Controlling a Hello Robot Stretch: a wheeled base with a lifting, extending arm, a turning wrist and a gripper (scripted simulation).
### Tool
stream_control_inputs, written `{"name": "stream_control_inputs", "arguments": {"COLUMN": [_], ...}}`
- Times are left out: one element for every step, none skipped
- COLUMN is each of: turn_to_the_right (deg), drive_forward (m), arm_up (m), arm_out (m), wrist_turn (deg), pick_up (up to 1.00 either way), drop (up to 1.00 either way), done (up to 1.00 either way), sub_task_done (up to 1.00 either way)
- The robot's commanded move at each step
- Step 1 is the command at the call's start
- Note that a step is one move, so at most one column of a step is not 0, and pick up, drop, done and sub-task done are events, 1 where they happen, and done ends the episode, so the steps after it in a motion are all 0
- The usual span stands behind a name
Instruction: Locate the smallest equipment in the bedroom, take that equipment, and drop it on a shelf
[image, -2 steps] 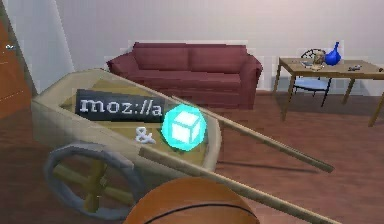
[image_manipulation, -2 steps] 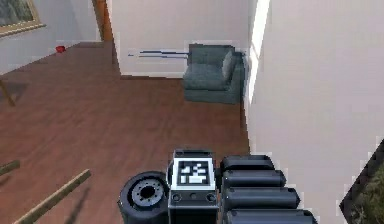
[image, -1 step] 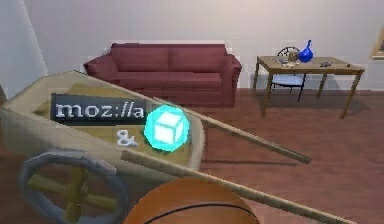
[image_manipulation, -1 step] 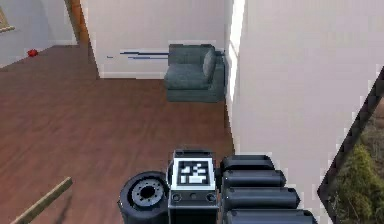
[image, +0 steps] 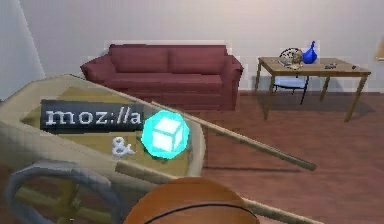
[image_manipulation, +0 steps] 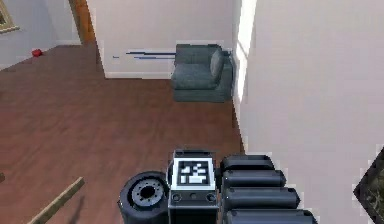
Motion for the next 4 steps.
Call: {"name": "stream_control_inputs", "arguments": {"turn_to_the_right": [-45.0,-39.0,0.0,-3.0], "drive_forward": [0.00,0.00,1.00,0.00], "arm_up": [0.00,0.00,0.00,0.00], "arm_out": [0.00,0.00,0.00,0.00], "wrist_turn": [0.0,0.0,0.0,0.0], "pick_up": [0.00,0.00,0.00,0.00], "drop": [0.00,0.00,0.00,0.00], "done": [0.00,0.00,0.00,0.00], "sub_task_done": [0.00,0.00,0.00,0.00]}}
